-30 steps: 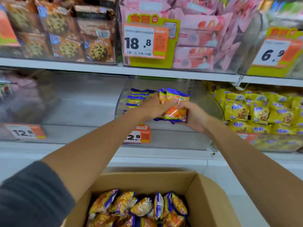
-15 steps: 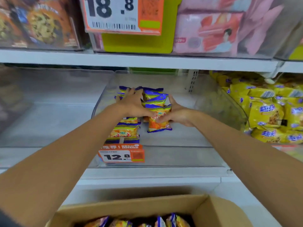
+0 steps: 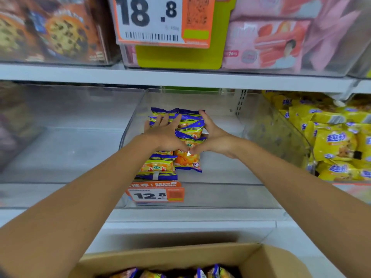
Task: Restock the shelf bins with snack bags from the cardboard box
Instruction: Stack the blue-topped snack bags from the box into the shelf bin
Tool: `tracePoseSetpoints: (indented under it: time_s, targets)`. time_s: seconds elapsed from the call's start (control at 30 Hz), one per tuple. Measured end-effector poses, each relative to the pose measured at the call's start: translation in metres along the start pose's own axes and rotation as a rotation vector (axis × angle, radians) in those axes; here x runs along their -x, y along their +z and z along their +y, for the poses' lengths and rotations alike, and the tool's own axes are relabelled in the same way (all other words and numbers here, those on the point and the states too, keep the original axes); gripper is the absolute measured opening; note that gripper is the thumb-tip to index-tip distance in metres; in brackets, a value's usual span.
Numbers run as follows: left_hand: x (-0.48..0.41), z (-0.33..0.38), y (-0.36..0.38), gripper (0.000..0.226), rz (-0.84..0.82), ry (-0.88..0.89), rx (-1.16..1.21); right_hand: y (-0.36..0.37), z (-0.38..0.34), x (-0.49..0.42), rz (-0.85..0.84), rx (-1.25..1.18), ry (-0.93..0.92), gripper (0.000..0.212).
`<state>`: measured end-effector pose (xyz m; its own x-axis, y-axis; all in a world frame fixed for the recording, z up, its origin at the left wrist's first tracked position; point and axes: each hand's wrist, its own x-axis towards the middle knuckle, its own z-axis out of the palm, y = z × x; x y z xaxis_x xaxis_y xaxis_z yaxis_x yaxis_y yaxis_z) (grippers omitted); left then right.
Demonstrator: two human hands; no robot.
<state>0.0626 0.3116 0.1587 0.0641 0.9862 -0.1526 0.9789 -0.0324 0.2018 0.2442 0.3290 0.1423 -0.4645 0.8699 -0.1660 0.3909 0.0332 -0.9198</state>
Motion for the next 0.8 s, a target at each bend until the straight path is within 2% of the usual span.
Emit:
tracePoseSetpoints:
  time_s: [0.1, 0.17, 0.23, 0.53, 0.7, 0.8]
  targets:
    - [0.002, -0.001, 0.001, 0.101, 0.02, 0.016, -0.014, 0.008, 0.006, 0.004, -0.014, 0.236, -0.053, 0.142]
    - [0.001, -0.001, 0.001, 0.1, 0.025, 0.014, -0.005, 0.01, 0.007, 0.004, 0.038, 0.442, -0.106, 0.135]
    - [0.001, -0.001, 0.002, 0.102, 0.03, 0.003, 0.0, 0.01, 0.005, 0.003, 0.122, 0.539, -0.163, 0.119]
    - [-0.002, -0.002, 0.003, 0.099, 0.038, 0.006, -0.035, 0.011, 0.01, -0.001, 0.154, 0.466, -0.186, 0.118]
    - [0.004, 0.0, -0.002, 0.106, 0.049, 0.004, 0.045, 0.004, 0.009, 0.006, 0.132, 0.433, -0.179, 0.131]
    - [0.017, 0.002, -0.007, 0.103, 0.095, 0.031, 0.117, -0.001, 0.005, 0.025, 0.198, 0.433, -0.196, 0.125]
